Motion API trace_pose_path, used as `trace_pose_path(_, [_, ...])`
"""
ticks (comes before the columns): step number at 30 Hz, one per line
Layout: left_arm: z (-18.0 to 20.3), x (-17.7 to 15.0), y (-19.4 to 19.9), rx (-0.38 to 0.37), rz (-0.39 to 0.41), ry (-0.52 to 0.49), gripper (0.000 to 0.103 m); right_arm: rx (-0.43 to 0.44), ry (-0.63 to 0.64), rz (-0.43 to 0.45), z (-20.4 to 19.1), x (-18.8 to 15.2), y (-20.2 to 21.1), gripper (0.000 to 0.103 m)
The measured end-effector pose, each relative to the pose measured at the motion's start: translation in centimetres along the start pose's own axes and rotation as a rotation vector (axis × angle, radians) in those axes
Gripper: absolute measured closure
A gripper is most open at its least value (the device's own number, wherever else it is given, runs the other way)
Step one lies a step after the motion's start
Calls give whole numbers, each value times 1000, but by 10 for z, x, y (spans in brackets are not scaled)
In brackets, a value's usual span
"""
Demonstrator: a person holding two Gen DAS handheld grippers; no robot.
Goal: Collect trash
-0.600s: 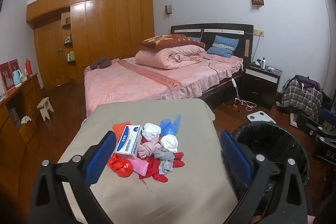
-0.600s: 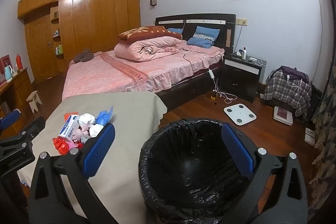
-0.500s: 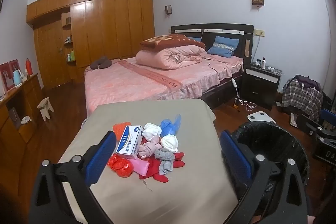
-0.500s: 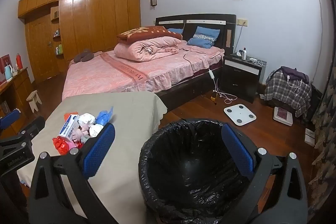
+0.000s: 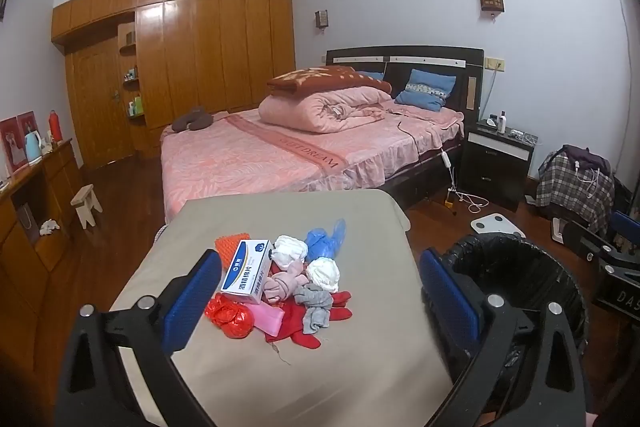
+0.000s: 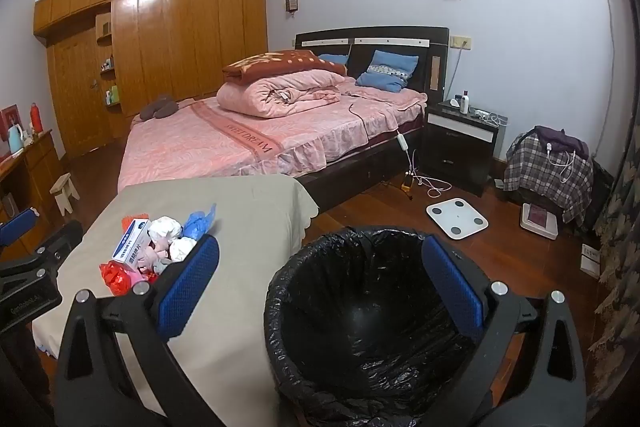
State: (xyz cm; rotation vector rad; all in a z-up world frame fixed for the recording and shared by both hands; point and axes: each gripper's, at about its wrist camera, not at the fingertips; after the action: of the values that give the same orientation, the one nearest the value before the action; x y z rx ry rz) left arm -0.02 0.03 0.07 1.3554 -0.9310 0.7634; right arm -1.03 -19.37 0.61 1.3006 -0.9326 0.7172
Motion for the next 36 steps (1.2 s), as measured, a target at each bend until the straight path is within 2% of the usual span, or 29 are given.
trace_pose_path(36, [-1, 0, 0, -2, -1, 5, 6, -1, 1, -2, 1, 0, 0, 5])
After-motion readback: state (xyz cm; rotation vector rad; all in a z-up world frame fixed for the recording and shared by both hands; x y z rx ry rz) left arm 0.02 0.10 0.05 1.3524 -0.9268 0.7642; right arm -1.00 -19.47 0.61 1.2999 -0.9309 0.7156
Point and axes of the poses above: each gripper's, at about its wrist camera, not at the fingertips, and y roughly against the way its jaws point, z to its right, x to its top, and after that the axes turned 5 degrees about -x, right-handed
